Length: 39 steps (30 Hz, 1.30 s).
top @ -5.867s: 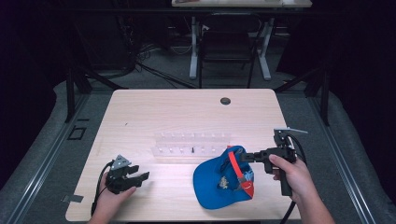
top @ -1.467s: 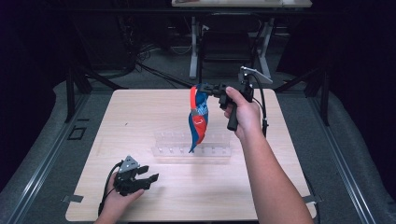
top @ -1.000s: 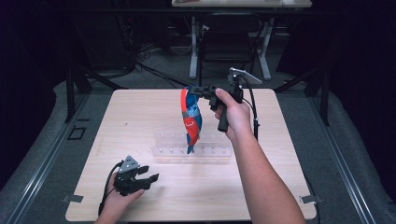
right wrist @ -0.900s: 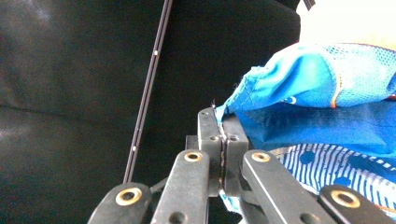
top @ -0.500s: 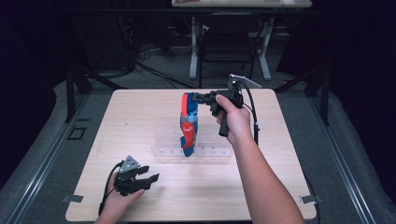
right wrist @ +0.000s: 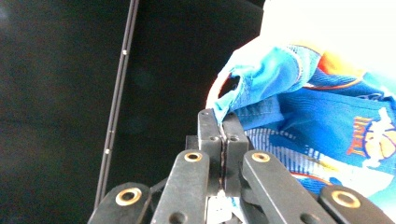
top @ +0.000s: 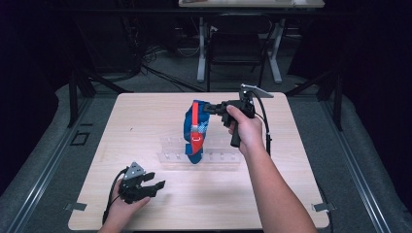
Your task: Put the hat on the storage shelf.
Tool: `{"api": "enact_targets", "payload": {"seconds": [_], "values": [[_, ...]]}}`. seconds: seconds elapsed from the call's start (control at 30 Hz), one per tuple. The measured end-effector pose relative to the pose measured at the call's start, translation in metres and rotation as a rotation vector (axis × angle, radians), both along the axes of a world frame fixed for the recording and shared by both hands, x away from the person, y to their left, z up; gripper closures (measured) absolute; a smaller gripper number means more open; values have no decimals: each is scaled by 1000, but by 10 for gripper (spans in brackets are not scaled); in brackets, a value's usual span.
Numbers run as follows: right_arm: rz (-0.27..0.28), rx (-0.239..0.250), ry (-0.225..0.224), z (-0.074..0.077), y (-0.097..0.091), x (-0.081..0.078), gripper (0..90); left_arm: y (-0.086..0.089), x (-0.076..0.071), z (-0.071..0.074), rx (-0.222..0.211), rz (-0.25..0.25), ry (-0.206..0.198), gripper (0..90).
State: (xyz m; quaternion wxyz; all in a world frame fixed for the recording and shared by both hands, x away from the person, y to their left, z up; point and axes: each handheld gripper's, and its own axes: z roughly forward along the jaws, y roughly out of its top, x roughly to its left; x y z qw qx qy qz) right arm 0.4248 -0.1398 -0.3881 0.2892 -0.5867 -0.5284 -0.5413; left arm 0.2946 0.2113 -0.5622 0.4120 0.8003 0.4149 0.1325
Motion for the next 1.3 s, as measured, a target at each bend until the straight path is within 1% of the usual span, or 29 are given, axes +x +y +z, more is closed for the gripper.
{"api": "enact_targets", "payload": {"seconds": [0.07, 0.1, 0.13, 0.17, 0.2, 0.27, 0.3, 0.33, 0.37, 0.4, 0.47, 0.53, 0.57, 0.6, 0.63, 0.73, 0.83, 0.9, 0.93, 1.13, 1.2, 1.23, 1.3], "values": [[-2, -9, -3, 0, 0, -1, 900, 0, 0, 0, -3, 3, 1, 429], [4, -34, -7, 1, -2, -2, 900, 0, 0, 0, -2, 3, 1, 429], [4, -34, -7, 1, -2, -2, 900, 0, 0, 0, -2, 3, 1, 429], [0, -58, -6, 1, -3, -2, 900, 0, 0, 0, -7, 6, 3, 429], [4, -71, -7, 1, -5, -3, 900, 0, 0, 0, -7, 6, 3, 429], [-2, -78, -10, 1, -5, -3, 900, 0, 0, 0, -6, 5, 2, 429], [-7, -98, -13, 2, -7, -4, 900, 0, 0, 0, -5, 5, 2, 429], [-7, -98, -13, 2, -7, -4, 900, 0, 0, 0, -5, 5, 2, 429], [-5, -125, -15, 1, -9, -5, 900, 0, 0, 0, 1, 0, -2, 430], [-5, -125, -15, 1, -9, -5, 900, 0, 0, 0, 1, 0, -2, 429], [-6, -148, -16, -1, -9, -5, 900, 0, 0, 0, -4, 4, 2, 429], [-8, -154, -12, -4, -10, -6, 900, 0, 0, 0, -1, 3, 1, 429], [-1, -178, -9, -7, -11, -6, 900, 0, 0, 0, -1, 3, 1, 429], [-1, -178, -9, -7, -11, -6, 900, 0, 0, 0, 1, 1, 0, 429], [-2, -190, -7, -9, -11, -6, 900, 0, 0, 0, -1, 4, 1, 429], [-8, -198, -1, -12, -11, -7, 900, 0, 0, 0, -2, 4, 0, 429], [-6, -219, 3, -15, -12, -7, 900, 0, 0, 0, -2, 5, 4, 429], [-12, -217, 6, -17, -12, -7, 900, 1, 0, 0, 2, 2, 2, 429], [-9, -225, 7, -18, -12, -7, 900, 1, 0, 0, -1, 6, 5, 429], [1, -218, 8, -19, -10, -8, 896, 1, 0, 0, 4, 2, 2, 429], [5, -219, 7, -19, -11, -8, 882, 0, 0, 0, -1, 6, 4, 429], [-4, -215, 8, -19, -10, -8, 869, 1, 0, 0, 3, 3, 2, 429], [-13, -223, -3, -18, -11, -9, 819, 1, 0, 0, 5, 3, 2, 429]]}}
